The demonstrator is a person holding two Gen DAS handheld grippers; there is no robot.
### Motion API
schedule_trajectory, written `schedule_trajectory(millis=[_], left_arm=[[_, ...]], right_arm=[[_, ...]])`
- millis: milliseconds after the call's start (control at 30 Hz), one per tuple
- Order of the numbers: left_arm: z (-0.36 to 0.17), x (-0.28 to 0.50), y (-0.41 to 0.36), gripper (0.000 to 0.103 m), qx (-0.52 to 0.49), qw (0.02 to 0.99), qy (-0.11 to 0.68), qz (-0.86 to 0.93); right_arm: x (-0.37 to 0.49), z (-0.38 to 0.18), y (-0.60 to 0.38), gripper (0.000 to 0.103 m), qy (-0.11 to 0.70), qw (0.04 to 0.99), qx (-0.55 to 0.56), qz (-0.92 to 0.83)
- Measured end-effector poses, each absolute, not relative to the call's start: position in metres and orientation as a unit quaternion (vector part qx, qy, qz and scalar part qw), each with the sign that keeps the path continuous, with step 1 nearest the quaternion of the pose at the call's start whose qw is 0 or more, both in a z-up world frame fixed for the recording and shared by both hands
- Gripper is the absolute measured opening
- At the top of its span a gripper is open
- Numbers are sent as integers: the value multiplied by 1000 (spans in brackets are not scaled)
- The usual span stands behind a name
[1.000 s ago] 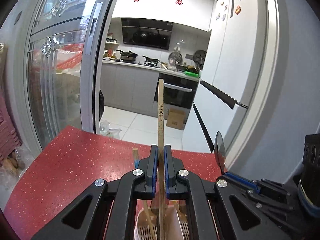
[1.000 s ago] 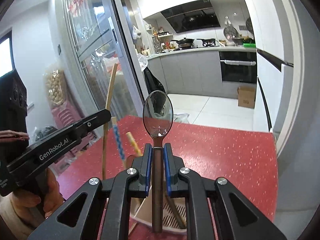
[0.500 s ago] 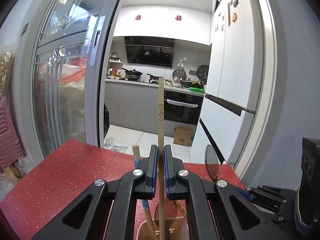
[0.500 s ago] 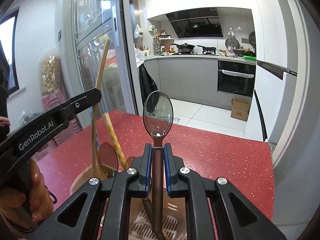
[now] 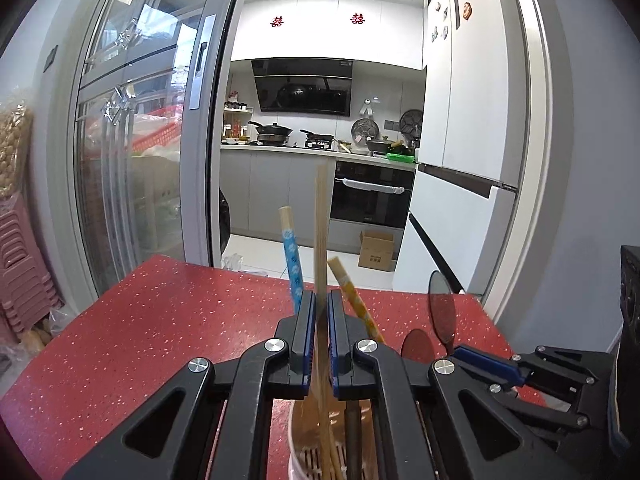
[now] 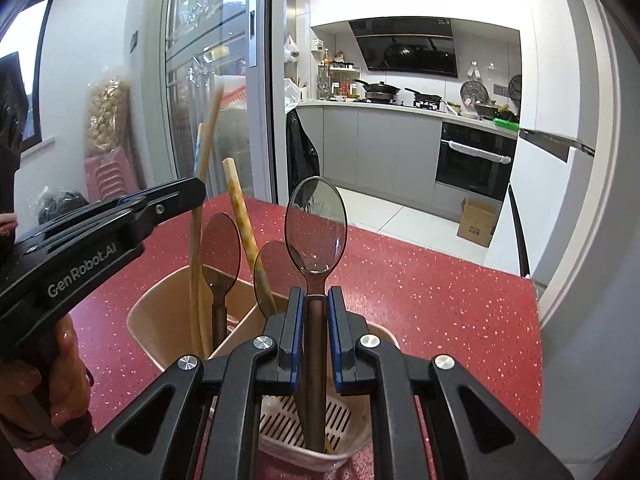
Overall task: Organize utensils
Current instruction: 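Open both tools to release the utensils and withdraw from the caddy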
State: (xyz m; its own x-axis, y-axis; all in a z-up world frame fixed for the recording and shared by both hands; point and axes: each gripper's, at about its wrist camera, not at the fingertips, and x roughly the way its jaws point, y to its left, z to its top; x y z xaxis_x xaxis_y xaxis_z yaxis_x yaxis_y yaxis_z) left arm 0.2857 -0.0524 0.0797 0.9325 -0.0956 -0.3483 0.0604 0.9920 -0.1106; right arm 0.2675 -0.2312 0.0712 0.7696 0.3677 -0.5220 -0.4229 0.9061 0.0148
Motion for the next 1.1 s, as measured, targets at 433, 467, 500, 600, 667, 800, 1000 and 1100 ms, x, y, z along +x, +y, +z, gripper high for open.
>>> schedule_trajectory(millis=[433, 467, 500, 600, 667, 800, 1000, 1100], left_arm=[[80, 266, -45, 34, -42, 977, 208, -27], [81, 263, -44, 34, -41, 976, 212, -26], [81, 261, -43, 34, -40, 975, 215, -26], [82, 252, -40, 34, -37, 973, 227, -27], [81, 246, -38, 34, -33, 969, 244, -28], [76, 229, -31, 34, -32, 962, 270, -28], [56, 197, -19, 34, -38, 943, 329, -39], [41, 177, -14, 34, -27, 933, 357, -35]], right_arm=[[263, 74, -229, 29, 287, 932, -62, 213], [262, 76, -230, 30, 287, 932, -59, 212], [261, 78, -231, 31, 287, 933, -56, 210], [255, 86, -234, 40, 283, 935, -46, 208], [247, 93, -238, 42, 282, 936, -36, 207], [233, 100, -244, 50, 285, 936, -22, 206], [204, 97, -252, 55, 314, 928, 8, 198], [190, 90, -255, 58, 333, 921, 23, 198]])
